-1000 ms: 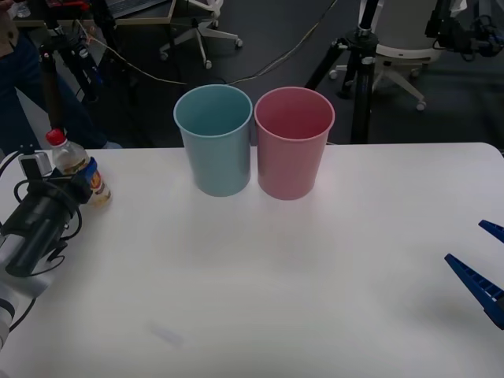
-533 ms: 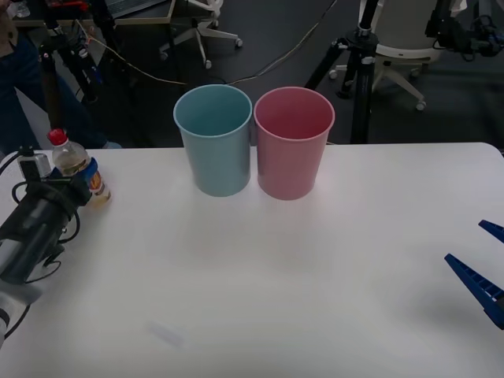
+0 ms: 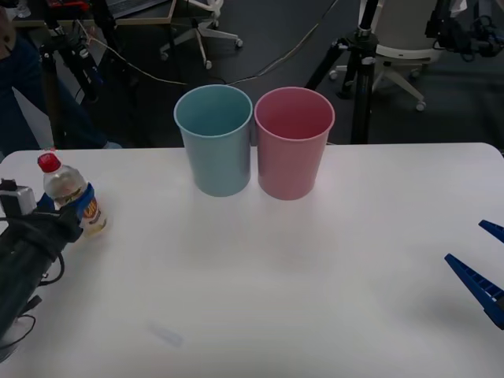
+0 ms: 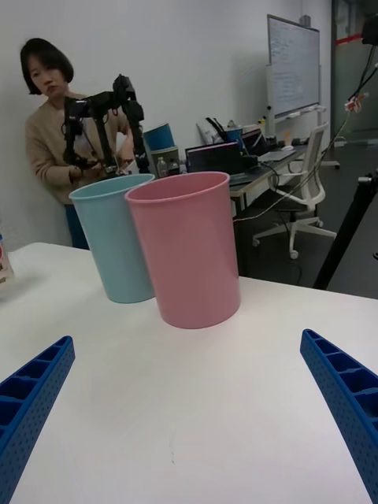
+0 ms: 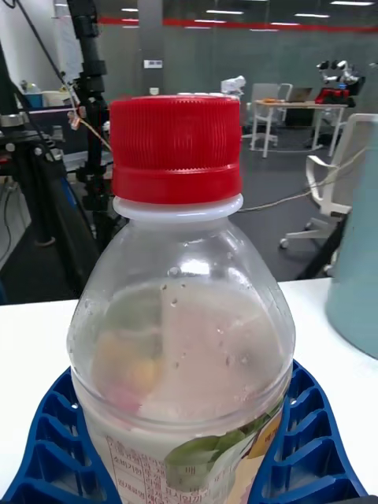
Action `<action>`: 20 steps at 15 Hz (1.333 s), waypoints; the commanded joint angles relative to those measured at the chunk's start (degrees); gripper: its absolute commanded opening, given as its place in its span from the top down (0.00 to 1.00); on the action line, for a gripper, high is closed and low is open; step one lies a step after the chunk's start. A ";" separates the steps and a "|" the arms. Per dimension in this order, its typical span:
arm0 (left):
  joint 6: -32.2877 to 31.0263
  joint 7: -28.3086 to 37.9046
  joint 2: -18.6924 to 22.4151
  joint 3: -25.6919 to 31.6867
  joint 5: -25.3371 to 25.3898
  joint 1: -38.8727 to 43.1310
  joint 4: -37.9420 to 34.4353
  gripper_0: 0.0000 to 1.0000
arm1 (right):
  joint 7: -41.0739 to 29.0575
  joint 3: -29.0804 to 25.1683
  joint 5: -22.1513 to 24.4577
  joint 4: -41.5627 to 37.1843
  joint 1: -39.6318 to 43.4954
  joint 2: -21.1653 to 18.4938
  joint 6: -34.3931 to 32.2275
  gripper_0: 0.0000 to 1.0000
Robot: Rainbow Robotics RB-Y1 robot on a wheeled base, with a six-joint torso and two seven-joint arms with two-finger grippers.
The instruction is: Grasp the object on the table and drop it into the matching bin: aluminum can to the light blue bin, PET bottle to the pink bin.
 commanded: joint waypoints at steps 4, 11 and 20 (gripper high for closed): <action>-16.19 1.58 1.47 3.90 -2.40 9.35 -5.66 1.00 | 0.00 0.00 0.00 0.00 0.00 0.00 0.00 0.00; -33.86 19.15 1.47 10.58 -18.22 15.15 -20.96 1.00 | 0.00 0.00 0.00 0.00 0.00 0.00 0.00 0.00; -38.78 33.92 4.28 11.28 -19.98 12.60 -37.22 1.00 | 0.00 0.00 0.00 0.00 0.00 0.00 0.00 0.00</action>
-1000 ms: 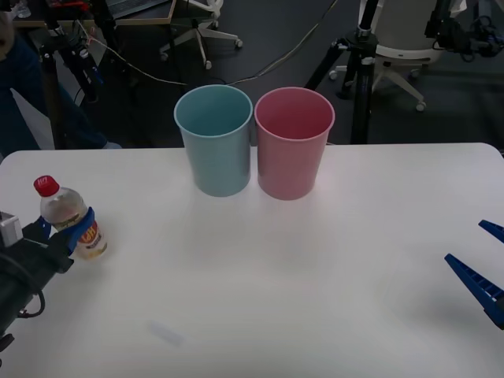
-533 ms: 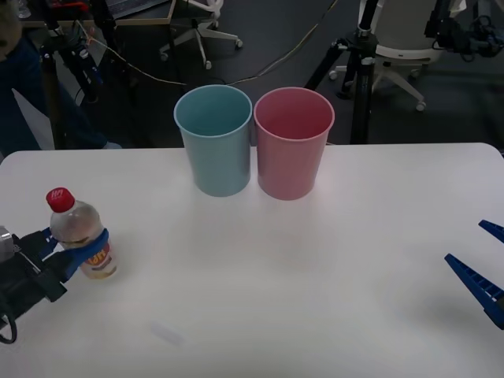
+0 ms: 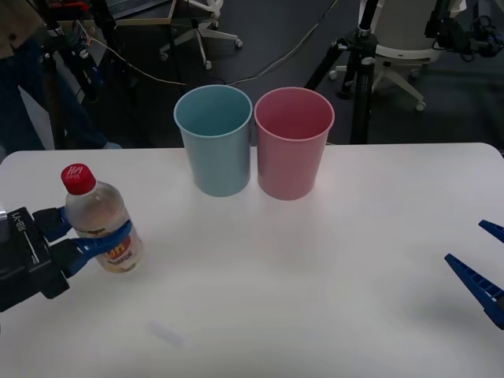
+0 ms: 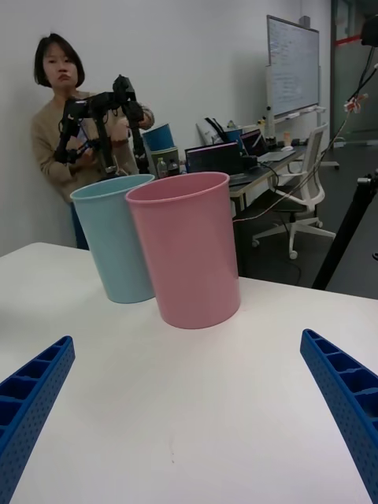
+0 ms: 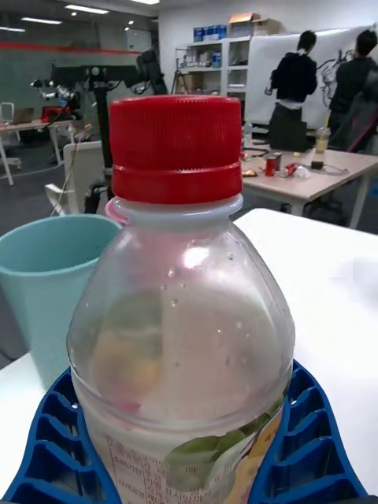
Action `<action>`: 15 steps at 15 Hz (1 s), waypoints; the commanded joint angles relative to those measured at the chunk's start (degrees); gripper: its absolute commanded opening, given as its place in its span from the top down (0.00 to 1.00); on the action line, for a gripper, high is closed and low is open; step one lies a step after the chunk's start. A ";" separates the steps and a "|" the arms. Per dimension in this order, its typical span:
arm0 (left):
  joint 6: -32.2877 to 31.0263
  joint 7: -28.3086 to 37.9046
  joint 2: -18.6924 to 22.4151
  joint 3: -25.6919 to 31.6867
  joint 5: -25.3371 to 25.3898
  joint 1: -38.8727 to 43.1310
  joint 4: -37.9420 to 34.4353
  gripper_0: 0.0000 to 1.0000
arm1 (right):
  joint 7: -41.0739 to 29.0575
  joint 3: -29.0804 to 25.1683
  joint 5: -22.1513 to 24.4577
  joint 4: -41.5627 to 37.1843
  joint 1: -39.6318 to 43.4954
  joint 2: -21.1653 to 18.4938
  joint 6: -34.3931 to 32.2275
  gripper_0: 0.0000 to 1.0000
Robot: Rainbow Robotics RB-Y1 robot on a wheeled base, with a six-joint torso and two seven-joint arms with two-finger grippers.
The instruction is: Grasp the object on the table and drop it into the matching bin: aluminum can to the light blue bin, PET bottle to the pink bin.
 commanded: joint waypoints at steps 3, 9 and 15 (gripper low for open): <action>1.00 2.48 2.12 -3.19 2.34 -6.31 -1.06 1.00 | 0.00 0.00 0.00 0.00 0.00 0.00 0.00 0.00; 8.91 15.05 7.31 -11.36 -3.19 -18.97 -1.06 1.00 | 0.00 0.00 0.00 0.00 0.00 0.00 0.00 0.00; 12.52 30.25 7.31 -20.06 -12.07 -36.20 4.91 1.00 | 0.00 0.00 0.00 0.00 0.00 0.00 0.00 0.00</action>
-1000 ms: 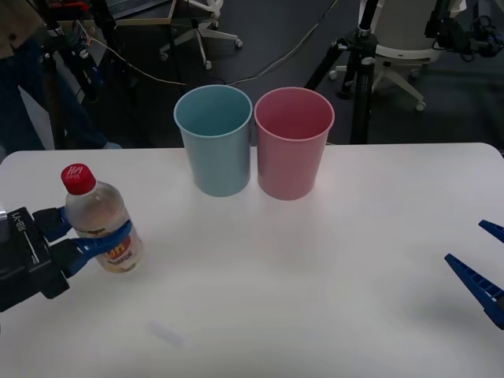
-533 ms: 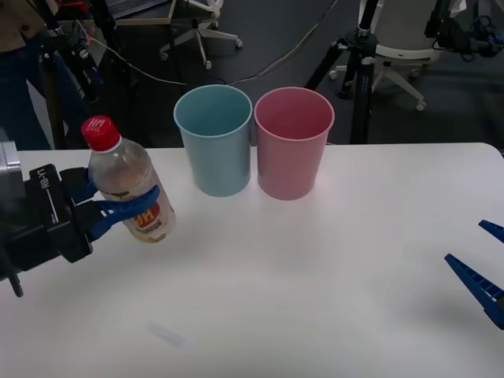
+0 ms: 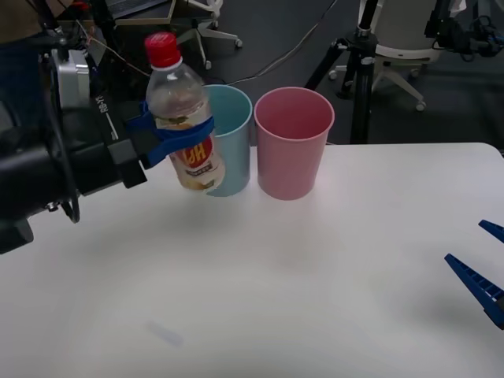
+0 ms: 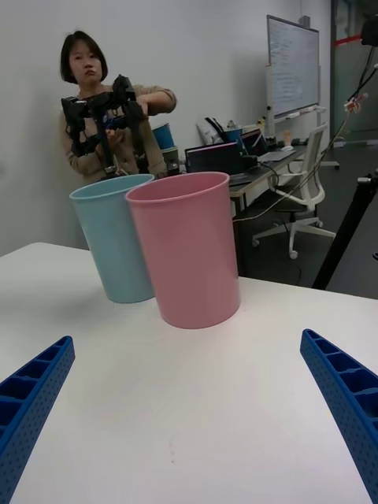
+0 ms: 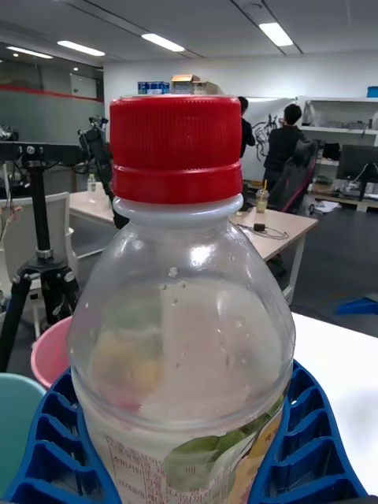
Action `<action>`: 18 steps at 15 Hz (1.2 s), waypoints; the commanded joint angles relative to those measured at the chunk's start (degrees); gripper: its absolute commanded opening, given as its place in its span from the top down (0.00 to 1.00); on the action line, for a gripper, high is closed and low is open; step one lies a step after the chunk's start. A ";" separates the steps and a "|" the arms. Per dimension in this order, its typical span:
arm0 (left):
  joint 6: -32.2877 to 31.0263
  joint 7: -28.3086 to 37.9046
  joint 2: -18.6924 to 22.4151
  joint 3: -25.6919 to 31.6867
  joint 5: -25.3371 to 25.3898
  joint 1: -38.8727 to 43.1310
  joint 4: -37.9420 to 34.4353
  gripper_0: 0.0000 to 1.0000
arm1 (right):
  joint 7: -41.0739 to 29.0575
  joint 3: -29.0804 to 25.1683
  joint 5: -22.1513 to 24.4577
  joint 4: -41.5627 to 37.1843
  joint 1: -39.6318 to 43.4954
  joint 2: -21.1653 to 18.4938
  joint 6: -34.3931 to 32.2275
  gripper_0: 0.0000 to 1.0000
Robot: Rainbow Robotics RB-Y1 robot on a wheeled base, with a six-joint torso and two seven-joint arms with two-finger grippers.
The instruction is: Grasp the object on the table and drop it into the matching bin: aluminum can to the light blue bin, PET bottle to the pink bin.
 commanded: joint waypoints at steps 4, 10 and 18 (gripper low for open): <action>0.29 1.02 -2.73 -5.78 -2.81 -16.55 15.08 1.00 | 0.00 0.00 0.00 0.00 0.00 0.00 0.00 0.00; 0.55 -0.65 -11.78 -6.04 -13.10 -31.58 35.03 1.00 | 0.00 0.00 0.00 0.00 0.00 0.00 0.00 0.00; 3.10 -3.20 -21.71 -6.04 -20.74 -42.21 51.20 1.00 | 0.00 0.00 0.00 0.00 0.00 0.00 0.00 0.00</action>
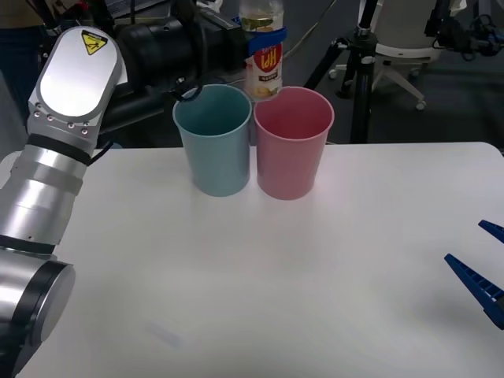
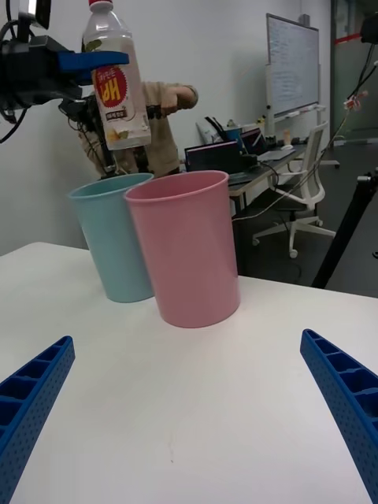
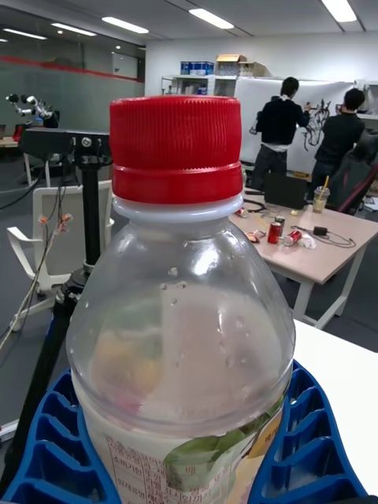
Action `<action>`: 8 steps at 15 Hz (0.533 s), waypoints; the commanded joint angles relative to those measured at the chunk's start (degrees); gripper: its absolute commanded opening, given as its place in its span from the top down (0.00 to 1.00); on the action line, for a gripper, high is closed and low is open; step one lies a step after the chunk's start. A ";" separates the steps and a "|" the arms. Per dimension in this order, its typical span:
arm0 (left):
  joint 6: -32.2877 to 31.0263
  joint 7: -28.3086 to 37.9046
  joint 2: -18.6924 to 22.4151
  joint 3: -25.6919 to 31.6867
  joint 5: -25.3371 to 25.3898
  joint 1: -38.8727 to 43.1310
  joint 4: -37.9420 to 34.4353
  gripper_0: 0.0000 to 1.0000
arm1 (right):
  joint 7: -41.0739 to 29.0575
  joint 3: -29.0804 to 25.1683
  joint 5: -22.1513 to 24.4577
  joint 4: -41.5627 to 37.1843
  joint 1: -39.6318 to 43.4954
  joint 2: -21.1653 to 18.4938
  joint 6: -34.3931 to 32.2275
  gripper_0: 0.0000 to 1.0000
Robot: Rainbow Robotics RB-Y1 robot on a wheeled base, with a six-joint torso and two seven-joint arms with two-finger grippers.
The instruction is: Grasp the object on the table and drop it into the matching bin: aluminum can to the light blue bin, PET bottle to the pink bin.
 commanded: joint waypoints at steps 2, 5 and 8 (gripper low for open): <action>2.87 -0.79 -4.61 0.00 -4.07 -3.47 5.95 1.00 | 0.00 0.00 0.00 0.00 0.00 0.00 0.00 0.00; 4.98 -0.79 -7.95 0.00 -7.24 -4.17 8.32 1.00 | 0.00 0.00 0.00 0.00 0.00 0.00 0.00 0.00; 5.86 -0.44 -9.98 0.00 -9.87 -4.17 9.29 1.00 | 0.00 0.00 0.00 0.00 0.00 0.00 0.00 0.00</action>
